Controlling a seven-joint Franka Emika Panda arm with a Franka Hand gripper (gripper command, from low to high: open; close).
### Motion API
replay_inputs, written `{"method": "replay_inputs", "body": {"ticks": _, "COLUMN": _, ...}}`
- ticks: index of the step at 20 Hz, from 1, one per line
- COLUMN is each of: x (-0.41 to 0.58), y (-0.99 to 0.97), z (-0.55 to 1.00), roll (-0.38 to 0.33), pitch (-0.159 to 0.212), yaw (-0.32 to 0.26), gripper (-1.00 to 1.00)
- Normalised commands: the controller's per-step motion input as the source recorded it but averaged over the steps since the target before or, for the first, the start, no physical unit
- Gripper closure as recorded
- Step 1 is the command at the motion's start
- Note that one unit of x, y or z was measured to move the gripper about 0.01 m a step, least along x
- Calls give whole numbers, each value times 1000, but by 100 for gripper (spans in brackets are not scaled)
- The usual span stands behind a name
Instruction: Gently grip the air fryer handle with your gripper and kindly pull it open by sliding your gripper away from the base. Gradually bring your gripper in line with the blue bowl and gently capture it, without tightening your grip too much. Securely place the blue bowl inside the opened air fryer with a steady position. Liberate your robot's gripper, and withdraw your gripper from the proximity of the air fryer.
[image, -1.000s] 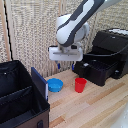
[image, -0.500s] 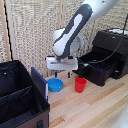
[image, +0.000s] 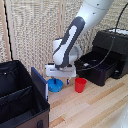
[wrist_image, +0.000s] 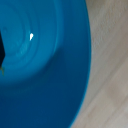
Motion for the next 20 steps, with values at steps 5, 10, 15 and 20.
{"method": "replay_inputs", "body": {"ticks": 5, "x": 78, "y": -90, "z": -233, "roll": 85, "pitch": 0, "yaw": 45, "gripper": 100}}
{"method": "replay_inputs", "body": {"ticks": 10, "x": 50, "y": -85, "z": -30, "roll": 33, "pitch": -5, "yaw": 39, "gripper": 100}}
{"method": "replay_inputs", "body": {"ticks": 15, "x": 0, "y": -19, "z": 8, "roll": 0, "pitch": -12, "yaw": 20, "gripper": 100}}
{"method": "replay_inputs", "body": {"ticks": 20, "x": 29, "y": -64, "z": 494, "roll": 0, "pitch": -28, "yaw": 4, "gripper": 100}}
